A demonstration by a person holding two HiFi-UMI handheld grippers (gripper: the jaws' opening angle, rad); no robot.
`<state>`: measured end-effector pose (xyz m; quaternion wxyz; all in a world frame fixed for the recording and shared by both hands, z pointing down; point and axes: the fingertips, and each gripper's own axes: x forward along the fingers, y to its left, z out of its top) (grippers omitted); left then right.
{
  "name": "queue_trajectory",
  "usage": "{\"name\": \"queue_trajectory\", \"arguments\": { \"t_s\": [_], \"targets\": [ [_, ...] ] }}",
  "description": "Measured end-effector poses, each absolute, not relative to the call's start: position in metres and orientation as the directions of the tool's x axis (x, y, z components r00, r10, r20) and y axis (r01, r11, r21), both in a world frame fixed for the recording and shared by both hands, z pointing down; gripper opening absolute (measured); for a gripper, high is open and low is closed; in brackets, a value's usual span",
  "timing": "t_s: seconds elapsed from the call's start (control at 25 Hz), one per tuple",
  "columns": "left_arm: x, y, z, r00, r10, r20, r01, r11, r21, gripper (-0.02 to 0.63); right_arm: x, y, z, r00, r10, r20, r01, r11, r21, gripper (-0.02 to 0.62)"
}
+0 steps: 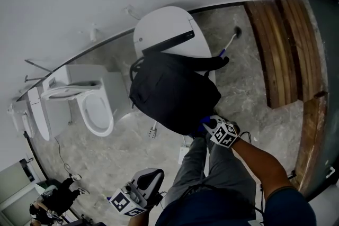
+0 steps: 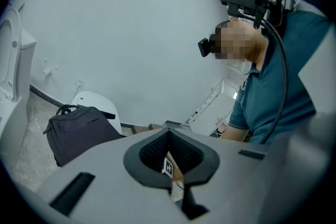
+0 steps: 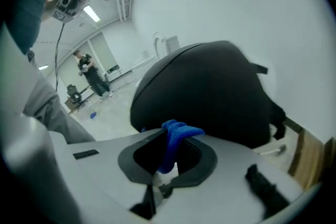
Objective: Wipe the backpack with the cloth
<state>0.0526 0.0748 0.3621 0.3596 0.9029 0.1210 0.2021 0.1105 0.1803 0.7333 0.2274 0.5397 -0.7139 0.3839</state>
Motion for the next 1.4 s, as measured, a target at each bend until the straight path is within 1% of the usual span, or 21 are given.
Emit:
{"name": "queue_trajectory", "arguments": {
  "t_s": [0.16,0.24,0.28,0.4,0.6,0.68,0.72,0.8,0.88,0.96,1.08,1.12,1.16,1.2,1.28,1.4],
  "targets": [
    [0.052,0.073,0.362,0.890,0.366,0.272,0.076,-0.707,0.703,0.005,0.211,0.197,0.723,-0.058,-0.656,0.753,-0.983,-0.094,-0.157,0.020],
    [0.051,0.073,0.364,0.889,0.368,0.273,0.075,-0.705,0.706,0.005,0.232,0.190,0.715,0.012,-0.669,0.743,-0.979,-0.160,-0.129,0.020],
    [0.051,0.074,0.364,0.888,0.369,0.274,0.075,-0.703,0.707,0.005,0.231,0.182,0.710,0.023,-0.683,0.730,-0.979,-0.165,-0.123,0.020],
    [0.054,0.076,0.365,0.887,0.376,0.270,0.081,-0.700,0.710,0.005,0.192,0.140,0.688,-0.029,-0.744,0.668,-0.988,-0.081,-0.133,0.020],
    [0.058,0.079,0.364,0.880,0.390,0.270,0.091,-0.697,0.711,0.005,0.091,0.058,0.658,-0.235,-0.767,0.598,-0.971,0.155,-0.182,0.020],
    [0.060,0.080,0.364,0.880,0.392,0.269,0.093,-0.698,0.710,0.005,0.076,0.032,0.649,-0.284,-0.756,0.590,-0.959,0.228,-0.169,0.020],
    [0.060,0.080,0.363,0.880,0.392,0.269,0.094,-0.698,0.710,0.005,0.079,0.023,0.648,-0.284,-0.754,0.592,-0.959,0.233,-0.163,0.020],
    [0.061,0.081,0.363,0.881,0.390,0.267,0.094,-0.698,0.710,0.005,0.107,0.015,0.647,-0.240,-0.766,0.596,-0.971,0.179,-0.160,0.020],
    [0.060,0.080,0.363,0.884,0.385,0.264,0.092,-0.698,0.710,0.005,0.152,0.021,0.648,-0.150,-0.781,0.606,-0.988,0.090,-0.129,0.020],
    [0.059,0.078,0.363,0.888,0.378,0.261,0.087,-0.697,0.712,0.005,0.205,0.043,0.656,-0.042,-0.780,0.625,-0.992,-0.042,-0.120,0.020],
    [0.056,0.076,0.365,0.893,0.368,0.260,0.077,-0.694,0.716,0.005,0.273,0.097,0.683,0.085,-0.734,0.674,-0.932,-0.298,-0.207,0.020],
    [0.056,0.076,0.365,0.894,0.366,0.260,0.074,-0.692,0.718,0.005,0.284,0.113,0.692,0.107,-0.714,0.692,-0.913,-0.346,-0.216,0.020],
    [0.056,0.076,0.366,0.894,0.366,0.259,0.073,-0.690,0.720,0.005,0.285,0.124,0.697,0.113,-0.703,0.702,-0.906,-0.363,-0.218,0.020],
    [0.057,0.076,0.367,0.894,0.367,0.258,0.074,-0.688,0.722,0.005,0.278,0.129,0.696,0.105,-0.705,0.702,-0.910,-0.352,-0.218,0.020],
    [0.058,0.076,0.368,0.892,0.371,0.256,0.077,-0.685,0.725,0.005,0.244,0.121,0.684,0.049,-0.730,0.682,-0.940,-0.265,-0.216,0.020],
    [0.061,0.077,0.369,0.889,0.378,0.260,0.078,-0.682,0.727,0.005,0.166,0.086,0.667,-0.115,-0.767,0.632,-0.975,-0.034,-0.219,0.020]
  ]
}}
